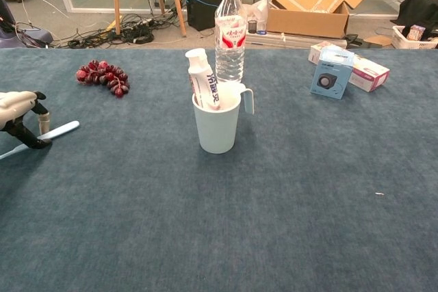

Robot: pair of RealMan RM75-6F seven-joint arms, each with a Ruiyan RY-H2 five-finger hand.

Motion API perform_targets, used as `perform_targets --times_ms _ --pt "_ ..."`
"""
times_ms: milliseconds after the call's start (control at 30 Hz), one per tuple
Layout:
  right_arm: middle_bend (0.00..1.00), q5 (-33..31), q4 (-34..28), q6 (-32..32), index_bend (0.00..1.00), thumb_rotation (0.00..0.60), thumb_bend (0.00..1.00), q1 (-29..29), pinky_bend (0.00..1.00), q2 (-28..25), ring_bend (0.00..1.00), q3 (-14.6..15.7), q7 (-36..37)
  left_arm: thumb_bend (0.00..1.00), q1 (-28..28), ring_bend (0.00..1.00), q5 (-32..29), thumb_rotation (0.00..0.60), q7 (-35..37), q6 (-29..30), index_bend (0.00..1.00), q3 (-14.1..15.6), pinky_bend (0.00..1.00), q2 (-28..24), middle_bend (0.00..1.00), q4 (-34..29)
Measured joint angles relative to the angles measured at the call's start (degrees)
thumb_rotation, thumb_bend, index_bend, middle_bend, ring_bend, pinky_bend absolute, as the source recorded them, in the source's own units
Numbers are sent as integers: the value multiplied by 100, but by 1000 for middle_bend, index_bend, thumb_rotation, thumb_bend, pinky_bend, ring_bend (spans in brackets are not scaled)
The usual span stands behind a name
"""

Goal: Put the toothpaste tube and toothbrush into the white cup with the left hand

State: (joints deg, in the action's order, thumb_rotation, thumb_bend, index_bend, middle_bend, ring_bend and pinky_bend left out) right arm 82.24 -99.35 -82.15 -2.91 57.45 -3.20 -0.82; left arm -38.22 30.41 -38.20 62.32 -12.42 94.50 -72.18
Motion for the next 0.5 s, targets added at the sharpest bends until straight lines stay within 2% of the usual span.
perform_targets --times_ms 233,500 --pt "70 -1 3 0 93 600 0 0 423 -4 0 -2 9 397 40 0 148 600 54 82 657 -31 0 -80 0 -169" --pt "70 1 -1 16 93 600 0 -7 423 4 0 3 -10 402 131 0 636 600 147 499 660 -61 0 -408 0 -895"
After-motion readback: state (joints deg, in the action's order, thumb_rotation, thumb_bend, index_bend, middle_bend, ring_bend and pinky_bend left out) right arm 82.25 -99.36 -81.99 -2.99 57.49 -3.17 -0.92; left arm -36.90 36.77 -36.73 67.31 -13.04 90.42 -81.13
